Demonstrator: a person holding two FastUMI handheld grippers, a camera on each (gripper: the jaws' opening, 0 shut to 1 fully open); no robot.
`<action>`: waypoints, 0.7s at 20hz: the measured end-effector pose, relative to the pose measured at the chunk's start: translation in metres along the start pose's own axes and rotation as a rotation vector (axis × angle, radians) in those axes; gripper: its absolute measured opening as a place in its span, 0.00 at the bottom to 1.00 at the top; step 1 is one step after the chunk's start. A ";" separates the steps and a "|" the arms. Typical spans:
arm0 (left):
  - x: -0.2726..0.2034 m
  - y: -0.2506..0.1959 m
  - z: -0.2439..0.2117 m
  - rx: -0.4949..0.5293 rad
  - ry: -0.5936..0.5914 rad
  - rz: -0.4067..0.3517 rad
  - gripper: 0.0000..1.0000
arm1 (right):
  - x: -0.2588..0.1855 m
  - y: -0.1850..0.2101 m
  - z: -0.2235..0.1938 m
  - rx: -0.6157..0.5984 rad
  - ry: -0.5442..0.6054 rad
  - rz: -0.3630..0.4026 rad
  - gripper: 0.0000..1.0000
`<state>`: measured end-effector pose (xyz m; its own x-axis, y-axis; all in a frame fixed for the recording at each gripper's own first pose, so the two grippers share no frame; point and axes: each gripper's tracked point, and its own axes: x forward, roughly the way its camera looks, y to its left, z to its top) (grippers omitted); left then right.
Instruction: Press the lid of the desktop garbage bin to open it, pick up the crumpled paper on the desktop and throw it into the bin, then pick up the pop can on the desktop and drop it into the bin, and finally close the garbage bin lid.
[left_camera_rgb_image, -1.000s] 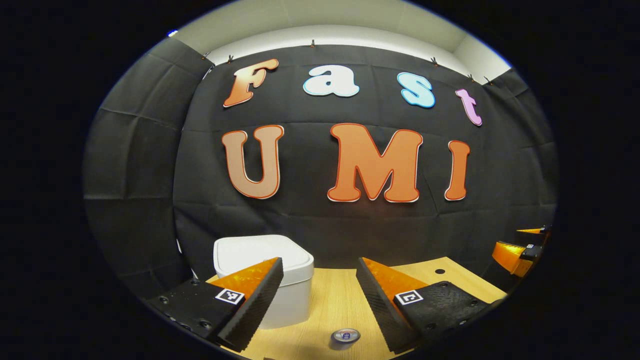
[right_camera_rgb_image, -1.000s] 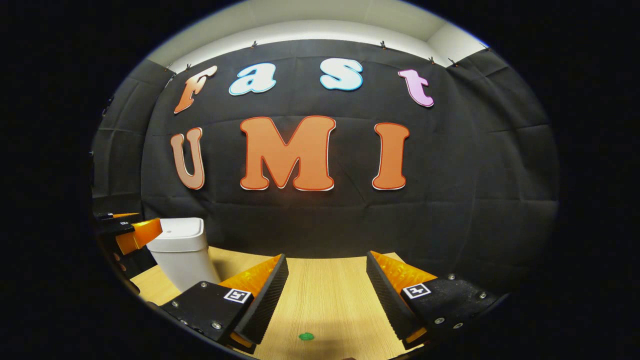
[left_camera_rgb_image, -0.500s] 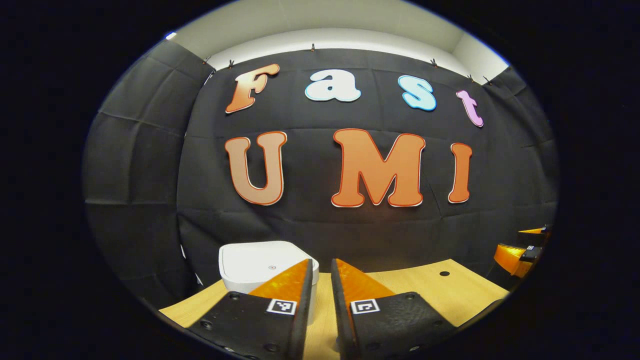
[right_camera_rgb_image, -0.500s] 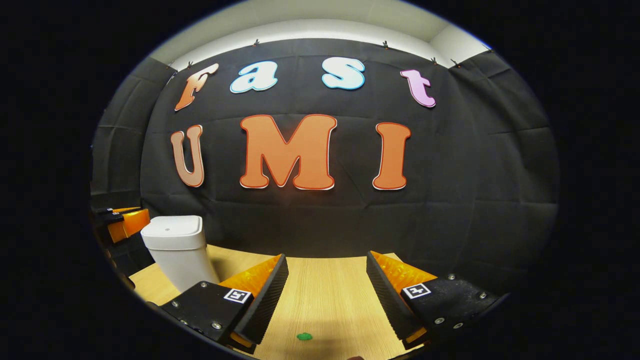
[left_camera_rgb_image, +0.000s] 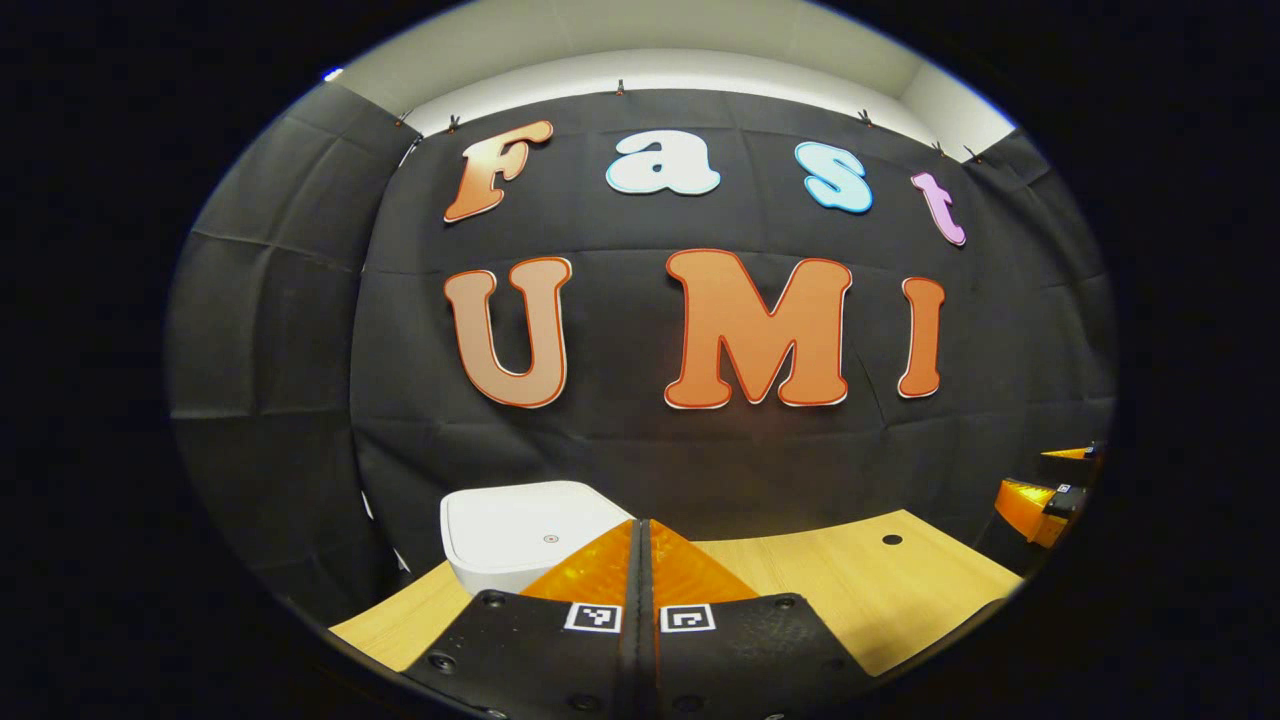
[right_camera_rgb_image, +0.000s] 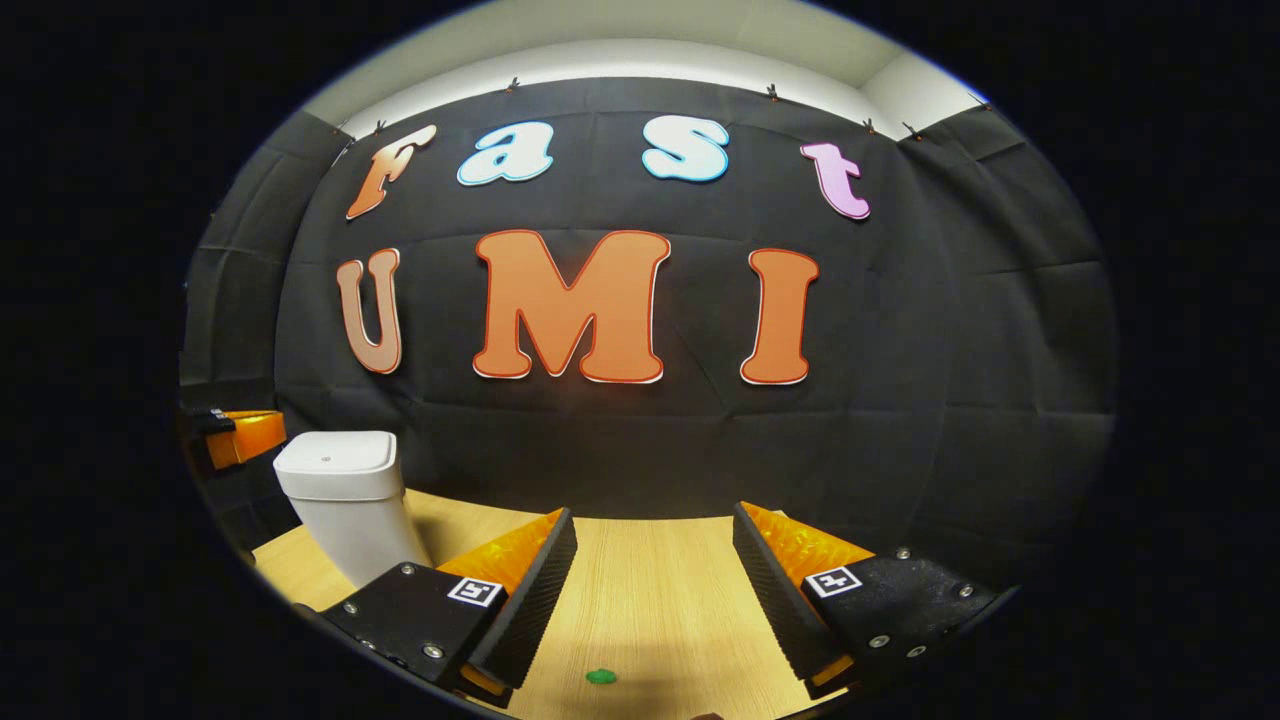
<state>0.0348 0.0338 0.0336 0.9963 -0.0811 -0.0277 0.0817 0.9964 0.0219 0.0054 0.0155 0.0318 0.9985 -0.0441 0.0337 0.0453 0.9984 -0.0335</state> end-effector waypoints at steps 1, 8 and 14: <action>0.003 0.002 0.001 -0.009 0.017 -0.006 0.00 | 0.001 0.000 0.000 -0.003 0.001 0.004 0.94; 0.037 0.037 0.005 0.045 0.108 -0.023 0.00 | 0.009 0.005 0.004 -0.010 -0.002 0.010 0.94; 0.074 0.069 0.022 0.017 0.190 -0.046 0.00 | 0.016 0.011 0.003 -0.024 0.011 0.016 0.94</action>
<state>0.1145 0.0964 0.0546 0.9689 -0.1191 -0.2171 0.1293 0.9911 0.0332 0.0220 0.0259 0.0350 0.9994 -0.0283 0.0220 0.0295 0.9979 -0.0582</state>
